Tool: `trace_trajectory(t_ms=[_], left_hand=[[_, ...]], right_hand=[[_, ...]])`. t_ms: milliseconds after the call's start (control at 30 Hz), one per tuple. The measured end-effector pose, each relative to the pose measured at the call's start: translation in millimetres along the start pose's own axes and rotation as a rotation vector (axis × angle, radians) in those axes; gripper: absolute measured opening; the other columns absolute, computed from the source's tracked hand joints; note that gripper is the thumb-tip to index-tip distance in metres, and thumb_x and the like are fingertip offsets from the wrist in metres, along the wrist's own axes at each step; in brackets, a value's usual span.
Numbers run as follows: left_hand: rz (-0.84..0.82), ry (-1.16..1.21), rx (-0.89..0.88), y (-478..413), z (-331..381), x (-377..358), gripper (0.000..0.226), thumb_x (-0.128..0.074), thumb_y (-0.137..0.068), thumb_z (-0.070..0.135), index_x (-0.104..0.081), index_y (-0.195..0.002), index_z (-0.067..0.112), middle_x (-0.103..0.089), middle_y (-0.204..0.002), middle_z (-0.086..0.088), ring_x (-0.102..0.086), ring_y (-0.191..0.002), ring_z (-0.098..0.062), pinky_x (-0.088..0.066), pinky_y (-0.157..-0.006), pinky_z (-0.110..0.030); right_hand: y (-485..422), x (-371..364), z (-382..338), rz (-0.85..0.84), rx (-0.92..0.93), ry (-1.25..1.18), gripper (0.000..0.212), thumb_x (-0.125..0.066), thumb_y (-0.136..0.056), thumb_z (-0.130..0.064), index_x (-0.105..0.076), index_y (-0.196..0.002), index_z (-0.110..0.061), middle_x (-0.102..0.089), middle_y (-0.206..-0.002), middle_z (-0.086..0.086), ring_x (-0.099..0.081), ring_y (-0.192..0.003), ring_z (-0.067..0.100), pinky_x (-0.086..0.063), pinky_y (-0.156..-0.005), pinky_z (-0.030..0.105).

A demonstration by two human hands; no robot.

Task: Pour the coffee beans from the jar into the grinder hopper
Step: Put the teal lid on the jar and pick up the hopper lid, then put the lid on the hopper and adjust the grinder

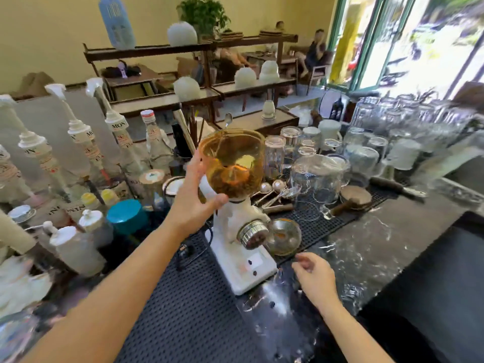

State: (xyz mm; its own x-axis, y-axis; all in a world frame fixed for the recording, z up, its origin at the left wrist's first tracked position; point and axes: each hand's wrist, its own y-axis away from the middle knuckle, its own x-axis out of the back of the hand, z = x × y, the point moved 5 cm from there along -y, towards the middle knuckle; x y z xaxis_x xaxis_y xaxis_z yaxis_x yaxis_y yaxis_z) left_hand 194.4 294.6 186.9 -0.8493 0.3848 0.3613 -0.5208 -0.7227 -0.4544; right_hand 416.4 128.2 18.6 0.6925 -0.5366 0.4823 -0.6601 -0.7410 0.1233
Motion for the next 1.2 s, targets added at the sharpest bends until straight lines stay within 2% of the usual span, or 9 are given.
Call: trace_trajectory(t_ms=[100, 233, 300, 400, 533, 667, 833, 1000, 1200], left_hand=[[0.186, 0.183, 0.115, 2.8, 3.2, -37.9, 0.104, -0.069, -0.049, 0.080, -0.028, -0.134, 0.037, -0.046, -0.134, 0.005, -0.049, -0.122, -0.004, -0.044, -0.097, -0.024], [0.489, 0.181, 0.253, 16.8, -3.1, -66.2, 0.115, -0.055, -0.056, 0.087, -0.040, -0.132, 0.002, -0.054, -0.129, -0.021, -0.053, -0.119, -0.031, -0.040, -0.102, -0.056], [0.579, 0.136, 0.273, 19.4, 1.5, -69.8, 0.098, -0.050, -0.061, 0.088, -0.046, -0.125, 0.014, -0.056, -0.124, -0.014, -0.053, -0.118, -0.032, -0.039, -0.102, -0.059], [0.633, 0.053, 0.305, 20.2, -0.2, -68.0, 0.097, -0.043, -0.064, 0.089, -0.050, -0.123, 0.013, -0.058, -0.120, -0.016, -0.054, -0.114, -0.033, -0.041, -0.099, -0.060], [0.636, -0.049, 0.300, 20.7, -3.5, -67.4, 0.080, -0.037, -0.068, 0.088, -0.057, -0.115, 0.026, -0.065, -0.103, -0.007, -0.060, -0.096, -0.023, -0.047, -0.088, -0.047], [0.658, -0.028, 0.284, 20.5, -6.1, -65.5, 0.064, -0.037, -0.067, 0.089, -0.057, -0.105, 0.041, -0.065, -0.100, -0.002, -0.061, -0.093, -0.020, -0.046, -0.086, -0.038], [0.639, 0.004, 0.236, 17.0, -6.2, -66.3, 0.088, -0.039, -0.063, 0.091, -0.053, -0.113, 0.020, -0.063, -0.111, -0.011, -0.060, -0.105, -0.026, -0.048, -0.092, -0.042], [0.645, -0.026, 0.214, 19.1, -5.0, -64.5, 0.079, -0.036, -0.064, 0.092, -0.051, -0.109, 0.028, -0.063, -0.104, 0.004, -0.059, -0.100, -0.012, -0.044, -0.082, -0.013], [0.603, 0.013, 0.159, 17.4, 0.0, -64.6, 0.098, -0.039, -0.069, 0.087, -0.050, -0.126, 0.008, -0.065, -0.114, -0.001, -0.060, -0.106, -0.010, -0.048, -0.089, -0.026]], right_hand=[[-51.8, 22.8, 1.7, 0.062, -0.003, -0.024, 0.023, -0.059, -0.087, -0.022, -0.063, -0.108, -0.013, -0.068, -0.091, 0.006, -0.060, -0.082, 0.022, -0.040, -0.076, 0.029], [-110.5, 9.3, -4.0, -0.171, -0.064, 0.028, 0.034, -0.040, -0.094, -0.038, -0.063, -0.099, -0.013, -0.068, -0.094, 0.011, -0.062, -0.092, 0.033, -0.048, -0.083, 0.037], [-121.6, -11.1, -10.8, -0.393, -0.164, -0.049, 0.039, -0.034, -0.094, -0.044, -0.059, -0.082, -0.017, -0.067, -0.086, 0.014, -0.066, -0.082, 0.033, -0.056, -0.074, 0.045], [-122.7, -28.5, -14.7, -0.597, -0.395, -0.236, 0.037, -0.032, -0.096, -0.046, -0.056, -0.093, -0.018, -0.071, -0.073, 0.017, -0.070, -0.060, 0.030, -0.053, -0.047, 0.030], [-120.4, -31.0, -9.0, -0.692, -0.560, -0.467, 0.041, -0.035, -0.098, -0.039, -0.052, -0.122, -0.010, -0.066, -0.072, 0.026, -0.064, -0.057, 0.036, -0.057, -0.066, 0.046], [-97.5, -5.6, -30.4, -0.736, -0.615, -0.837, 0.036, -0.039, -0.099, -0.026, -0.053, -0.119, 0.000, -0.067, -0.079, 0.029, -0.064, -0.069, 0.041, -0.057, -0.049, 0.048], [-71.9, 75.1, -153.3, -0.485, 0.171, -0.919, 0.029, -0.045, -0.094, -0.028, -0.073, -0.091, -0.022, -0.074, -0.097, 0.012, -0.070, -0.089, 0.025, -0.059, -0.073, 0.040], [-3.6, 101.3, -280.4, -0.151, 1.209, -0.313, 0.035, -0.050, -0.093, -0.022, -0.055, -0.127, -0.018, -0.065, -0.117, 0.002, -0.059, -0.108, 0.007, -0.047, -0.090, 0.019], [23.1, 41.0, -291.3, 0.045, 1.519, 0.386, 0.029, -0.067, -0.083, -0.010, -0.066, -0.112, -0.009, -0.065, -0.115, 0.020, -0.059, -0.113, 0.034, -0.056, -0.081, 0.044]])
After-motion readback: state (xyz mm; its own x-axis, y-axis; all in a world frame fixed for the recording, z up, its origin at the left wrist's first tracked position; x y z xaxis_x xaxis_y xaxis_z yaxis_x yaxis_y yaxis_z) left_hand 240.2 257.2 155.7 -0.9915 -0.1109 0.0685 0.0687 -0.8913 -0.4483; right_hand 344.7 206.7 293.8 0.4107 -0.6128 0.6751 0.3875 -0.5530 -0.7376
